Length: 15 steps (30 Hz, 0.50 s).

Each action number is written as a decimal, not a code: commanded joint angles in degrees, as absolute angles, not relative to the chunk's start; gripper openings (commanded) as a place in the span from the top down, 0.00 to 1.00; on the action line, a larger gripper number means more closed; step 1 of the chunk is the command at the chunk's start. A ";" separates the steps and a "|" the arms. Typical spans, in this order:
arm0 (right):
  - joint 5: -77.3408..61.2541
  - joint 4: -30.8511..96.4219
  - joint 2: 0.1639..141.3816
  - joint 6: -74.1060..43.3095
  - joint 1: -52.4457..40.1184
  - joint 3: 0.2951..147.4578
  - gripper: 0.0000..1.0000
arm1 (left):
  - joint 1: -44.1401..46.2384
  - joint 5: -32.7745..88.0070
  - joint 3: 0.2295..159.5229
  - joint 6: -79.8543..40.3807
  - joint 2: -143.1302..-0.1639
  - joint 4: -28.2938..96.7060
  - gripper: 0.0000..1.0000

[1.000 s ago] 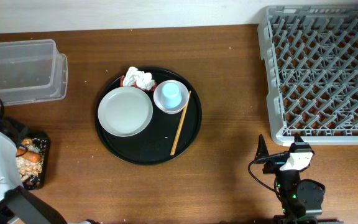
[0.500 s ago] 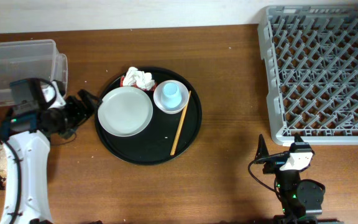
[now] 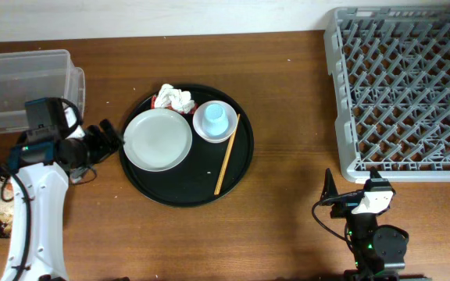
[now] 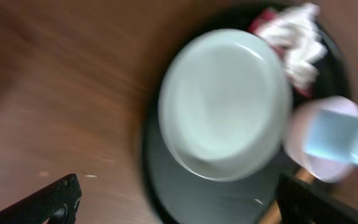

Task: Sort waste into correct bins and load items into the dishwasher rack
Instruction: 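Move the left gripper up toward the white tissue on the tray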

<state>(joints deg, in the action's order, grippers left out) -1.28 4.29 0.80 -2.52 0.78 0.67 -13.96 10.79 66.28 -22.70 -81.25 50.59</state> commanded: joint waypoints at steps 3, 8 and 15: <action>-0.78 4.51 0.40 -2.13 1.19 0.32 0.02 | -14.35 5.80 66.78 -22.72 -80.77 54.63 0.01; -0.78 4.51 0.40 -2.13 1.19 0.32 0.02 | -14.37 6.28 66.78 -22.70 -80.77 58.48 0.01; -0.78 4.51 0.40 -2.13 1.19 0.32 0.02 | -12.91 22.57 66.98 -18.90 -80.75 60.90 0.01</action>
<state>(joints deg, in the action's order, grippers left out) -1.28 4.27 0.80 -2.50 0.78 0.67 -14.24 15.62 66.28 -21.82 -81.25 61.47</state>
